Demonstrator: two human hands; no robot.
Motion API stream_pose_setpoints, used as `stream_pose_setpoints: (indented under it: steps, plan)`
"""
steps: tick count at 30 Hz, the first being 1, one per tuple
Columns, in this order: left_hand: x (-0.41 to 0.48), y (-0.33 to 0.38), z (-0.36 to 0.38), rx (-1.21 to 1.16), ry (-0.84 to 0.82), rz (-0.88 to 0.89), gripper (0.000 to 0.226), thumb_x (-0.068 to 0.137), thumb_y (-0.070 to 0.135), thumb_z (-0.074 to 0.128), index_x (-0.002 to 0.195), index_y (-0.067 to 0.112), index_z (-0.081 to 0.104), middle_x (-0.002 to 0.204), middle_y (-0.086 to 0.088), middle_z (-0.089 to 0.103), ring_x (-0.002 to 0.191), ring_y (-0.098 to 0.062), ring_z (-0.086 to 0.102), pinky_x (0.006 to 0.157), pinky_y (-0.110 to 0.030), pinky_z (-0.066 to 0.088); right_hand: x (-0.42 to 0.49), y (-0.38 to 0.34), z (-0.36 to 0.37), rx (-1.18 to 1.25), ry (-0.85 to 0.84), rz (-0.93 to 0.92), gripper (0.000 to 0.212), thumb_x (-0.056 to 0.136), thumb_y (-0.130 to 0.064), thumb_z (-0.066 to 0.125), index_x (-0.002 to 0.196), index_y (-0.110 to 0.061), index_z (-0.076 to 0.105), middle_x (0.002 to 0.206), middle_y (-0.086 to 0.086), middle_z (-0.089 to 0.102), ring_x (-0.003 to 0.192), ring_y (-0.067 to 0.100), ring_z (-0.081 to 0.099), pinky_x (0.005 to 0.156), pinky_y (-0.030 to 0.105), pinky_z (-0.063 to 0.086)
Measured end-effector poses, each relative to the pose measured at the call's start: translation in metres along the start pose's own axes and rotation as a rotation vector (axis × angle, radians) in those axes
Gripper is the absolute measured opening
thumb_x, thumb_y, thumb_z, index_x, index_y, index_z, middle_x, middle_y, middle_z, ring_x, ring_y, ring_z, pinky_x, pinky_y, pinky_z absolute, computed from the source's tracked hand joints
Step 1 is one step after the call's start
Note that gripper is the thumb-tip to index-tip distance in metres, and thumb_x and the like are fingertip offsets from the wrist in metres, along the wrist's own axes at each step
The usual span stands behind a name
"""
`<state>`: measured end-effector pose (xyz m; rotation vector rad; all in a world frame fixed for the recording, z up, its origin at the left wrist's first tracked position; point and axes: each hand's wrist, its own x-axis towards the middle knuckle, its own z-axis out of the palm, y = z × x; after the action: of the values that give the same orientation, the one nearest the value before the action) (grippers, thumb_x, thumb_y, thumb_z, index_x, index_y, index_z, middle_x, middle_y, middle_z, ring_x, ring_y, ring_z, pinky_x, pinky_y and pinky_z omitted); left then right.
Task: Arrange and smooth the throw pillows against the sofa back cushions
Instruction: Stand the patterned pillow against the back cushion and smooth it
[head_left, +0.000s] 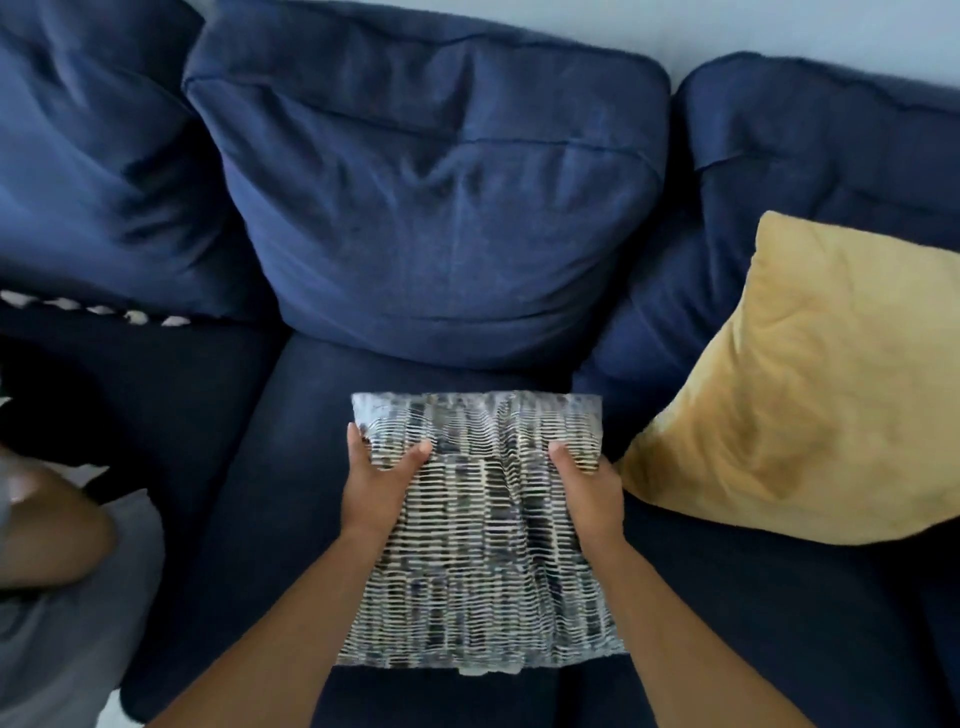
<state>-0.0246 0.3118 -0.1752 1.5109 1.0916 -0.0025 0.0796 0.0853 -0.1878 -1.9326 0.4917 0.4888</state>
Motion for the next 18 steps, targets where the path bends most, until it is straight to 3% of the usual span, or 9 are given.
stream_pose_setpoints:
  steps: [4,5,7,9,11,12,14,16,18]
  plan:
    - [0.001,0.043,-0.021,-0.029,0.179,0.368,0.110,0.072,0.074,0.072,0.156,0.053,0.005,0.139,0.060,0.014,0.125,0.035,0.020,0.100,-0.007,0.029,-0.017,-0.046,0.017,0.120,0.148,-0.320,0.074,0.083,-0.060,0.066,0.146,-0.026,0.047,0.136,-0.024,0.053,0.125,-0.002,0.048,0.103,0.019,0.037]
    - [0.004,0.055,-0.025,-0.016,0.223,0.431,0.107,0.074,0.076,0.069,0.156,0.054,0.003,0.134,0.065,0.014,0.120,0.040,0.019,0.096,-0.003,0.029,-0.017,-0.056,0.021,0.147,0.166,-0.371,0.079,0.083,-0.062,0.064,0.151,-0.027,0.041,0.140,-0.026,0.047,0.128,-0.007,0.042,0.103,0.013,0.031]
    - [0.015,0.078,-0.033,-0.024,0.284,0.497,0.103,0.077,0.077,0.065,0.155,0.057,0.001,0.141,0.059,0.018,0.125,0.035,0.024,0.095,-0.007,0.030,-0.010,-0.074,0.031,0.164,0.159,-0.451,0.087,0.086,-0.064,0.060,0.157,-0.022,0.032,0.148,-0.026,0.038,0.130,-0.020,0.035,0.101,0.002,0.025]
    - [0.033,0.099,-0.038,-0.043,0.276,0.509,0.103,0.076,0.079,0.064,0.153,0.060,-0.001,0.154,0.041,0.025,0.137,0.017,0.033,0.097,-0.014,0.032,0.002,-0.088,0.040,0.143,0.139,-0.480,0.088,0.091,-0.060,0.057,0.159,-0.015,0.024,0.147,-0.035,0.032,0.117,-0.038,0.030,0.086,-0.009,0.023]
    - [0.057,0.113,-0.041,-0.030,0.227,0.501,0.103,0.075,0.081,0.062,0.152,0.061,-0.003,0.162,0.028,0.023,0.144,0.004,0.030,0.102,-0.016,0.031,0.017,-0.094,0.048,0.106,0.115,-0.482,0.083,0.096,-0.054,0.054,0.159,-0.011,0.022,0.141,-0.040,0.035,0.105,-0.038,0.037,0.071,-0.006,0.029]
    - [0.070,0.117,-0.042,-0.012,0.192,0.487,0.104,0.074,0.082,0.062,0.152,0.061,-0.004,0.164,0.022,0.021,0.147,-0.002,0.027,0.107,-0.021,0.032,0.025,-0.095,0.051,0.085,0.106,-0.478,0.081,0.097,-0.054,0.053,0.159,-0.012,0.022,0.121,-0.044,0.050,0.100,-0.038,0.040,0.071,-0.007,0.030]
    - [0.094,0.120,-0.042,0.019,0.132,0.429,0.105,0.074,0.083,0.061,0.152,0.059,-0.005,0.167,0.009,0.022,0.151,-0.014,0.025,0.117,-0.039,0.033,0.035,-0.094,0.052,0.061,0.081,-0.457,0.079,0.095,-0.061,0.048,0.159,-0.021,0.025,0.106,-0.021,0.050,0.105,-0.029,0.048,0.084,-0.004,0.034]
    - [0.111,0.122,-0.041,-0.014,0.098,0.376,0.108,0.072,0.084,0.061,0.154,0.056,-0.004,0.167,0.010,0.018,0.152,-0.014,0.021,0.120,-0.048,0.030,0.044,-0.092,0.053,0.048,0.080,-0.445,0.075,0.092,-0.068,0.045,0.156,-0.034,0.028,0.136,-0.015,0.053,0.127,-0.002,0.051,0.106,0.021,0.041]
    - [0.124,0.126,-0.041,-0.067,0.113,0.351,0.108,0.071,0.085,0.060,0.154,0.055,-0.001,0.167,0.011,0.019,0.151,-0.014,0.022,0.120,-0.048,0.029,0.051,-0.097,0.053,0.110,0.114,-0.452,0.075,0.090,-0.071,0.047,0.154,-0.037,0.029,0.150,-0.011,0.049,0.136,0.011,0.047,0.114,0.042,0.039]
